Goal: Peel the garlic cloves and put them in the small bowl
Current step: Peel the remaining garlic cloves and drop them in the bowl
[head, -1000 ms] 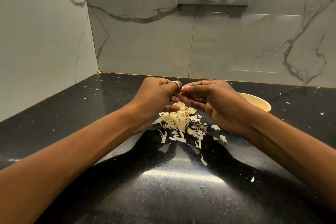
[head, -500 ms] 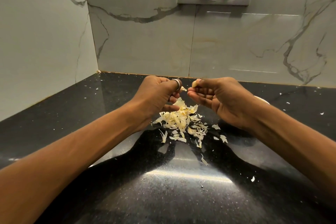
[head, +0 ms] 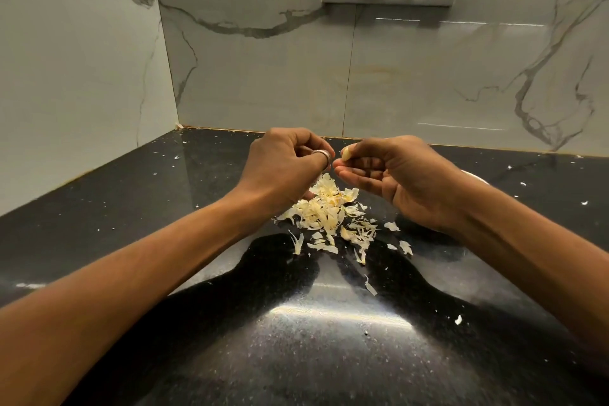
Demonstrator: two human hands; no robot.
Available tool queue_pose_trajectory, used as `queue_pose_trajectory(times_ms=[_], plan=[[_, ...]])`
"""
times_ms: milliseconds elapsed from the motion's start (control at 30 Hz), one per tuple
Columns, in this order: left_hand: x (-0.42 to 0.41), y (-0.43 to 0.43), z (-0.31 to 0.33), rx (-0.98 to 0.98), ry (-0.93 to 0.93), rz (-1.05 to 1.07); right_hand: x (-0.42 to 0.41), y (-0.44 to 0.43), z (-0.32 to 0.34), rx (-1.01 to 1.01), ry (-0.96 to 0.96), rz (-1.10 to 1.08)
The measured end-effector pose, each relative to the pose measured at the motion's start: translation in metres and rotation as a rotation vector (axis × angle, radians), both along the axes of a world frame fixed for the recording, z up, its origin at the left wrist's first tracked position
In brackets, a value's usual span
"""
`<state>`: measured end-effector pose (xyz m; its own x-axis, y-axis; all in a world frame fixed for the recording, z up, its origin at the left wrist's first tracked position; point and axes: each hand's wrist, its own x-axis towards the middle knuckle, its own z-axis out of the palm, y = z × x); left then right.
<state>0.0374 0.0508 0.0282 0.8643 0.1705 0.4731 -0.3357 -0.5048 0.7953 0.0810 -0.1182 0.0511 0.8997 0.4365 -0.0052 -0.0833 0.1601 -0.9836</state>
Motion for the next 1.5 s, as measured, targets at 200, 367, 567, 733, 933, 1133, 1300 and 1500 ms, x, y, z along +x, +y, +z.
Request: queue_pose_trajectory(times_ms=[200, 367, 567, 733, 933, 1133, 1300, 1500], plan=[[0.0025, -0.0005, -0.0020, 0.134, -0.082, 0.020, -0.0008, -0.0008, 0.0006, -0.044, -0.047, 0.016], [0.0034, -0.0013, -0.0035, 0.206, -0.127, 0.033, -0.0023, 0.0022, -0.0010, -0.074, -0.082, 0.011], [0.0034, -0.0003, -0.0042, 0.281, -0.165, 0.067, -0.0027, 0.0045, -0.0035, -0.128, -0.136, -0.012], [0.0022, -0.0003, -0.0044, 0.325, -0.196, 0.077, -0.0039, 0.0047, -0.0041, -0.138, -0.154, -0.012], [0.0034, -0.0001, -0.0047, 0.314, -0.215, 0.072, -0.0037, 0.0047, -0.0043, -0.127, -0.167, -0.010], [0.0055, 0.0017, -0.0049, 0.299, -0.184, 0.031, -0.0018, 0.0036, -0.0033, -0.127, -0.149, -0.006], [0.0048, 0.0017, -0.0052, 0.336, -0.175, 0.042, -0.0026, 0.0032, -0.0029, -0.133, -0.137, 0.006], [0.0046, 0.0015, -0.0050, 0.329, -0.190, 0.037, -0.0026, 0.0050, -0.0039, -0.131, -0.135, -0.005]])
